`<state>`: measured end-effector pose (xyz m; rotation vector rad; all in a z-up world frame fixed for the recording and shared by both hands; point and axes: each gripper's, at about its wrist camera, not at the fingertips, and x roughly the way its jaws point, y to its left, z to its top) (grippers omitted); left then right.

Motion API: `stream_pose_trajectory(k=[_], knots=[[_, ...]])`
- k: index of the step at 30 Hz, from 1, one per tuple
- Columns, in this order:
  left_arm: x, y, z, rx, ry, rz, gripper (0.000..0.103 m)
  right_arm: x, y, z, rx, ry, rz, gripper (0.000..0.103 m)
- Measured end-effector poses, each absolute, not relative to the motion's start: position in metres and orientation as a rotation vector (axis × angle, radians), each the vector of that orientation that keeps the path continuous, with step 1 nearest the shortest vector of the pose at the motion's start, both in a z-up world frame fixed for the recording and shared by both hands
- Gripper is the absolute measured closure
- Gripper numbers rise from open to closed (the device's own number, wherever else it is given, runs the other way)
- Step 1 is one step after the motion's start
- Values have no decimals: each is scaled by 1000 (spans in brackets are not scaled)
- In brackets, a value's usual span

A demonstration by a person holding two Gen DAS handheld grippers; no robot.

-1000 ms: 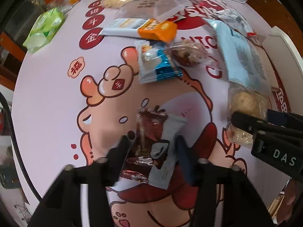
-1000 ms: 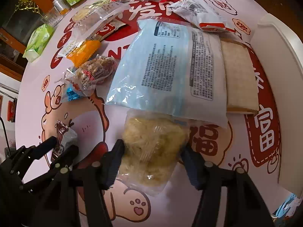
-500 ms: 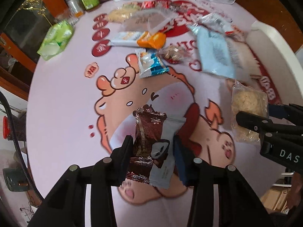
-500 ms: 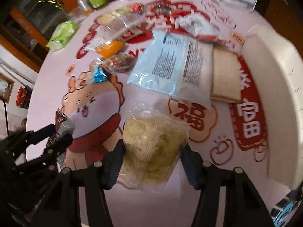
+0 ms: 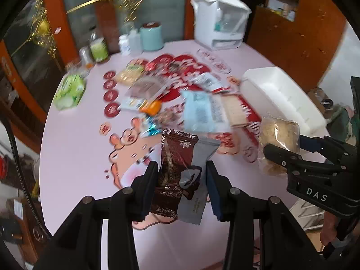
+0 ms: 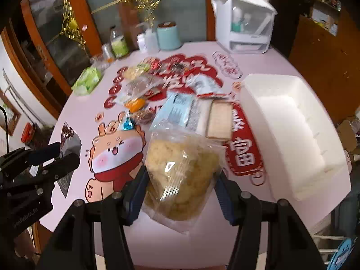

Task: Organize snacks
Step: 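Carry both snacks over the white basket and open both tools to drop them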

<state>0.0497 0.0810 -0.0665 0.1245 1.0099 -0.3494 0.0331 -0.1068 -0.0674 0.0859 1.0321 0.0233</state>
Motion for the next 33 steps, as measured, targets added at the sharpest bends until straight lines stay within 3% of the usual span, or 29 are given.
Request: stream_pose_trajectory(k=[9,16,25,33], knots=[[35,26,-28,154,925,-360,62,21,-169,-52,132,969,20,45],[48,-62,-15,129,924,-355,62,23,-253,-40,105,927,28,45],[82,-212,-32,134,982,-373,61,40,-373,-62,106,950,-18,45],[115,-292,-72,168,1053,-333,61,70,-420,-98,99,1036,-20,45]])
